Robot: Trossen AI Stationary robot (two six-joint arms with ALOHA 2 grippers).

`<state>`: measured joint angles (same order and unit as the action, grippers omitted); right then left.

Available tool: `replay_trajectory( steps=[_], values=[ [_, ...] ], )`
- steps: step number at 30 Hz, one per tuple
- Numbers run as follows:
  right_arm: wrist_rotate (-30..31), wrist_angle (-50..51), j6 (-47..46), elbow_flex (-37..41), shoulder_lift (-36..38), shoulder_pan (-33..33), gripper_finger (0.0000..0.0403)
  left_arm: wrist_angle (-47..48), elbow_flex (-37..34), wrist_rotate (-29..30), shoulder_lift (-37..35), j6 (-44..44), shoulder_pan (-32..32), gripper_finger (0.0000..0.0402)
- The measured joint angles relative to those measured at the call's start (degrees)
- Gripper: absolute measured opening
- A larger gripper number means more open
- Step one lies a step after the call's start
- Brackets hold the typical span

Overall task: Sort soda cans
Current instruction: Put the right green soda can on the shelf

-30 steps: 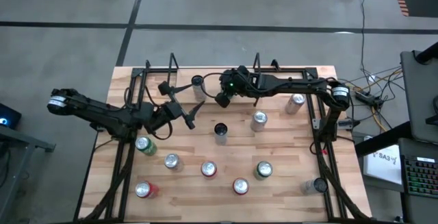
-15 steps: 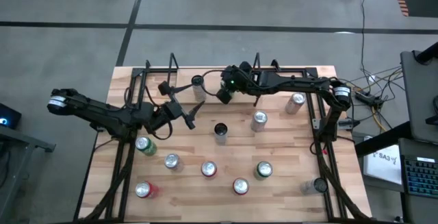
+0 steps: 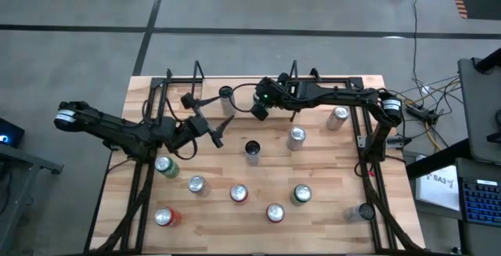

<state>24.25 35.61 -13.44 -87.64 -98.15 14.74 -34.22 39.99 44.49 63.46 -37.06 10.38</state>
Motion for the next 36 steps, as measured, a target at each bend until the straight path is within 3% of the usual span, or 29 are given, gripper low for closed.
replay_trajectory(
  steps=[10, 15, 17, 36],
  values=[
    [-2.1, 2.6, 1.8, -3.4, 2.5, -0.4, 0.0009, 0.0, 0.0, 0.0, 0.0, 0.0, -0.1, 0.0322],
    [-18.4, 6.5, 0.6, -3.6, 3.2, 0.3, 0.0009, 0.0, 0.0, 0.0, 0.1, 0.0, -0.3, 0.0322],
    [-21.6, 8.1, 0.1, -3.4, 3.0, 0.6, 0.0009, 0.2, 0.0, 0.0, 0.1, 0.0, -0.4, 0.0322],
    [-12.2, 4.9, 1.9, -2.1, -2.5, 3.8, 0.0009, 0.0, 0.0, 0.0, 0.2, 0.0, -0.5, 0.0322]
  ],
)
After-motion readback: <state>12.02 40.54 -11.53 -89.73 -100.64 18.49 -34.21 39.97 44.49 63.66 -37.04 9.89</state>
